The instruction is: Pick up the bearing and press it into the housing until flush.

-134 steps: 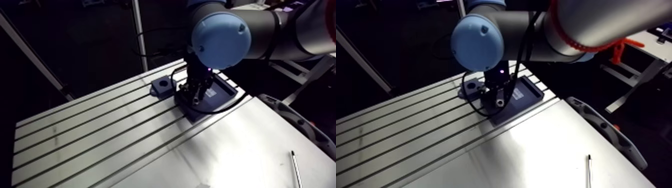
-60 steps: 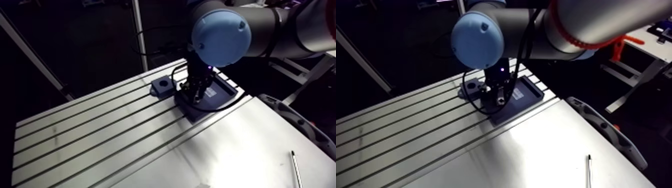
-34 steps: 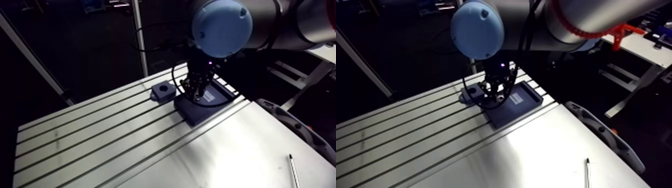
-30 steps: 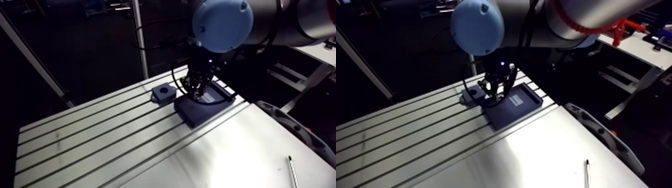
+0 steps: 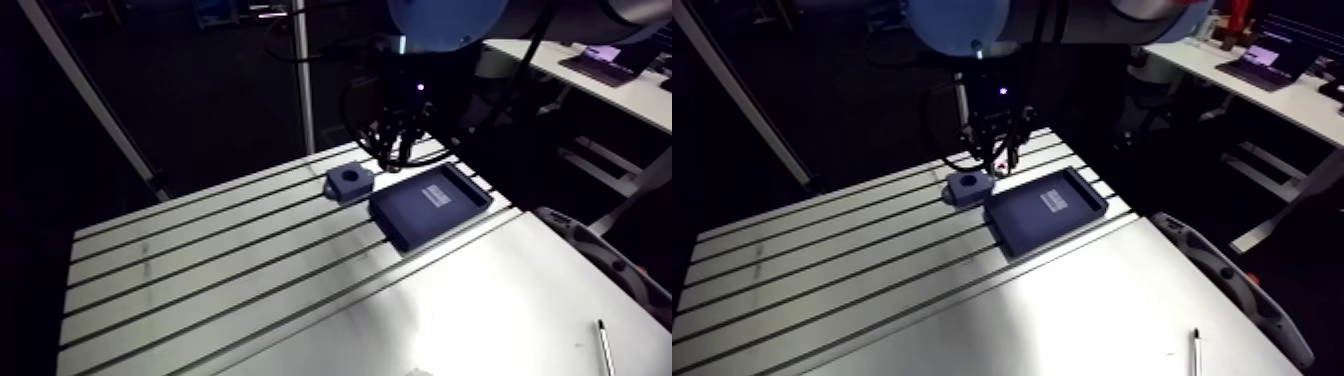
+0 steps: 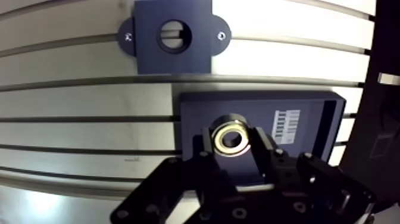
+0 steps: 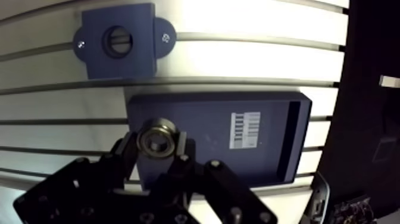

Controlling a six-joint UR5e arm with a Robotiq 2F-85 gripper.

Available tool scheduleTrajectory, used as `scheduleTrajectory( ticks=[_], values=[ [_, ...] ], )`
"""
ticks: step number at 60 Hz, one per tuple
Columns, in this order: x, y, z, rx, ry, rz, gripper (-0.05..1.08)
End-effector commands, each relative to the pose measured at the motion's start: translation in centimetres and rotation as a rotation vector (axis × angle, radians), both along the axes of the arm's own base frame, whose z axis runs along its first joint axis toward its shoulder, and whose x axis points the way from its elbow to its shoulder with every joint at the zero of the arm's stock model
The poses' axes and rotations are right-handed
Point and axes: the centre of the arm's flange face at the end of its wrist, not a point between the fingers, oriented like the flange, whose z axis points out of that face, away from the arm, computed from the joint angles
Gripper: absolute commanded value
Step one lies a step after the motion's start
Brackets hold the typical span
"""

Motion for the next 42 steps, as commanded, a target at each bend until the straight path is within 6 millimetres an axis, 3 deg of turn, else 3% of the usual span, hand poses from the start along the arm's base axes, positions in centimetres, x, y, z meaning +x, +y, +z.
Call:
scheduleTrajectory(
  ticks=[1,15,42],
  values=[
    [-2.5,-2.1,-0.1,0.006,0.015,0.006,0.68],
    [-4.6,-3.5,-0.8,0.009,0.019,0.007,0.68],
    [-7.2,-3.8,-3.5,0.001,-0.003,0.005,0.70]
  ],
)
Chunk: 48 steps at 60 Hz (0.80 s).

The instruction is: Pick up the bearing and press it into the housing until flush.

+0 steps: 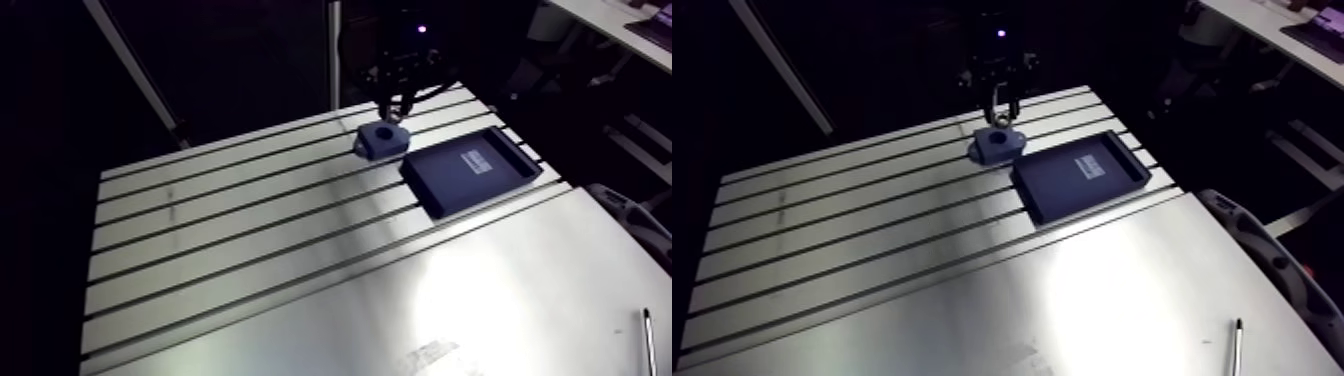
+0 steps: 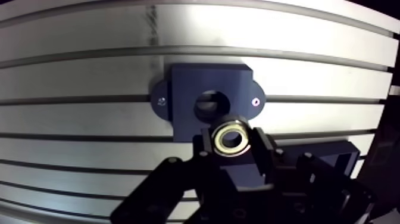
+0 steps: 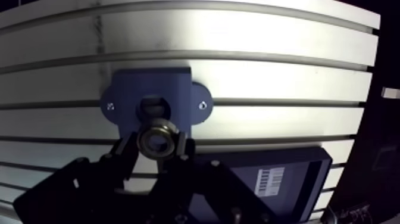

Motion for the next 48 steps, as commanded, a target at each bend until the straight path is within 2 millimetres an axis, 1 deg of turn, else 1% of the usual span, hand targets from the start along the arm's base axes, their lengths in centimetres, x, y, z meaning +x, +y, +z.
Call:
scheduleTrajectory(
  ticks=[1,9,16,26,48],
  values=[
    [-1.1,-0.3,-0.9,-0.001,-0.005,-0.001,0.70],
    [-1.6,-1.1,-1.8,-0.006,-0.018,0.013,0.70],
    [-1.9,-1.3,-1.9,-0.006,-0.018,0.009,0.70],
    [-2.0,-1.3,-2.5,-0.007,-0.027,0.004,0.70],
    [-1.9,-1.2,-2.7,-0.006,-0.033,0.001,0.70]
  ],
)
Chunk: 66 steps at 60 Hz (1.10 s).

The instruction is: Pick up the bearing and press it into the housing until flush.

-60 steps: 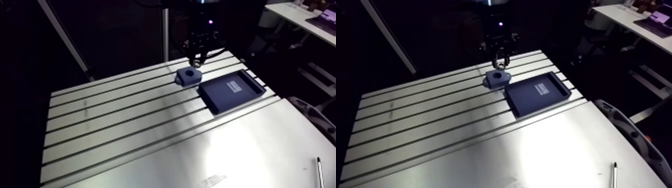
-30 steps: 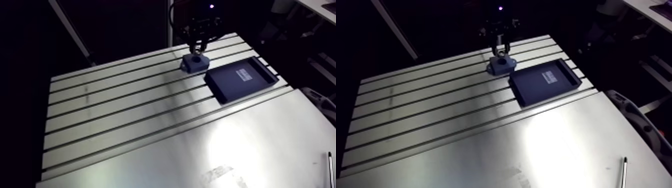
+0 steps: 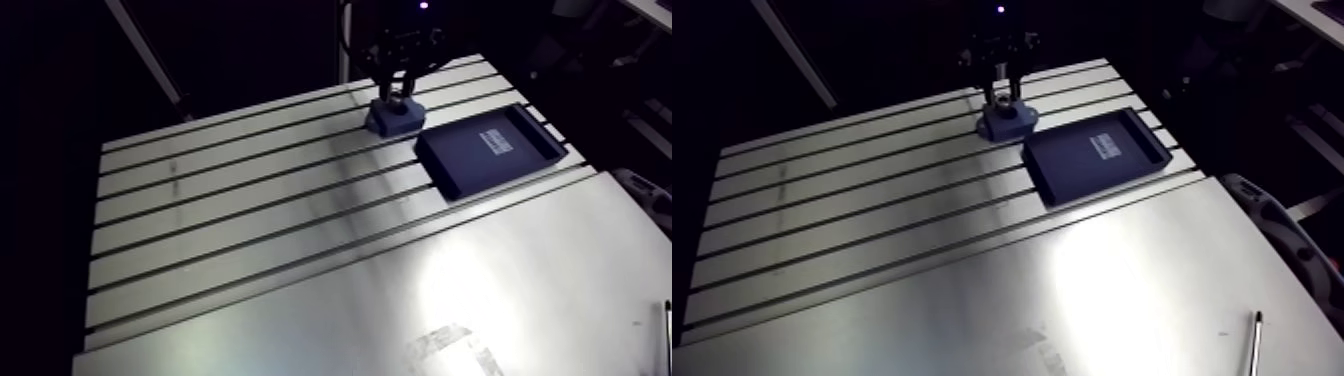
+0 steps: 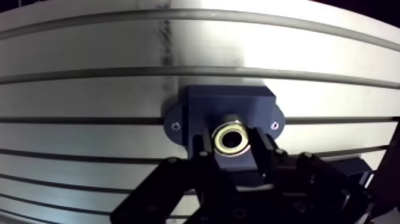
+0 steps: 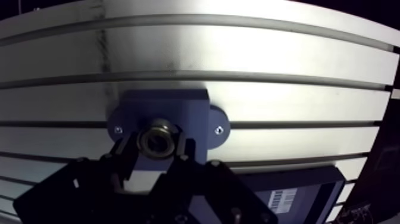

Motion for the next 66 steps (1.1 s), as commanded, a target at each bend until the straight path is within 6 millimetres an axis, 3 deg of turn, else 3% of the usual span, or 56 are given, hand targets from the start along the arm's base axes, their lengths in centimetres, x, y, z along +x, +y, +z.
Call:
scheduleTrajectory(
  ticks=[1,66],
  values=[
    [0.07,0.10,-0.09,0.003,-0.004,-0.002,0.70],
    [0.38,0.15,-1.09,0.003,-0.022,-0.001,0.70]
  ],
)
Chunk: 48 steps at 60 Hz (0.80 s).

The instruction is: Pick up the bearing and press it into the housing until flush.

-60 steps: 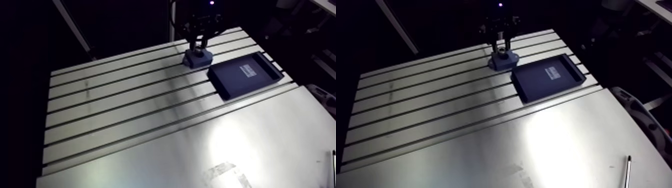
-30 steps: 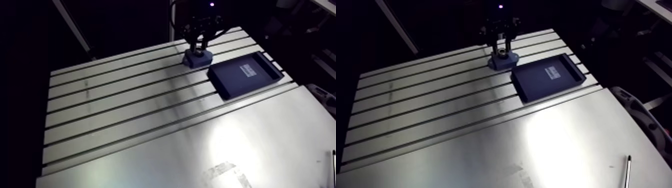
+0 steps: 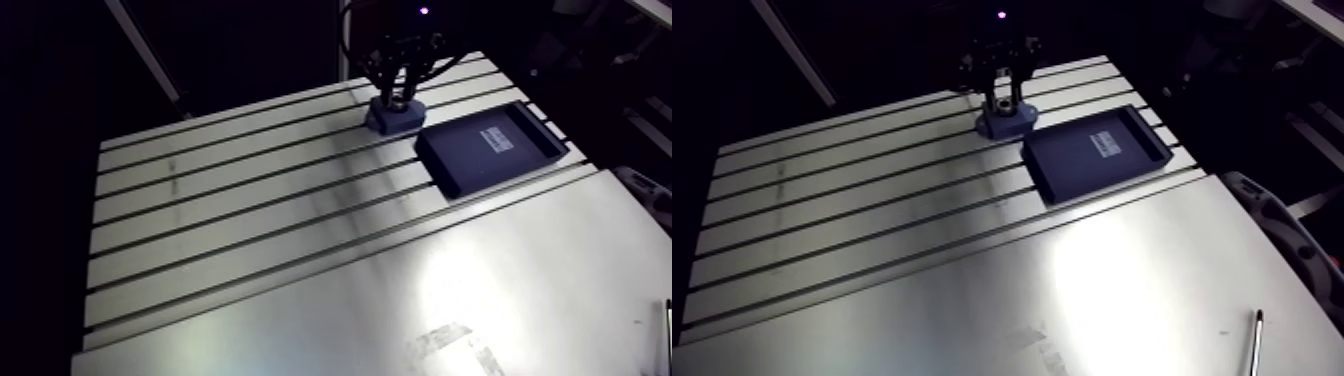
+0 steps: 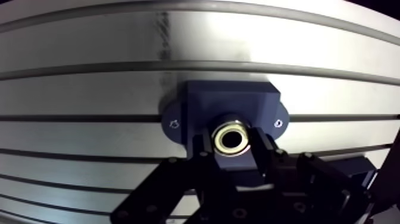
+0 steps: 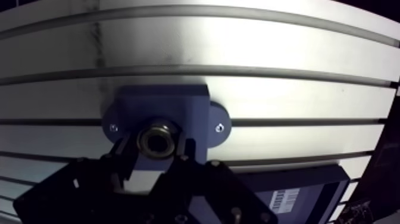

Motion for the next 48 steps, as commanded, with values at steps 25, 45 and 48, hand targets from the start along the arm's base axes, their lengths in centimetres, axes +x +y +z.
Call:
scheduleTrajectory(
  ticks=[25,45,48],
  values=[
    [0.06,0.28,-0.09,-0.001,-0.002,-0.005,0.70],
    [0.21,0.24,-0.28,-0.001,-0.007,-0.004,0.70],
    [0.21,0.24,-0.28,-0.001,-0.007,-0.004,0.70]
  ],
)
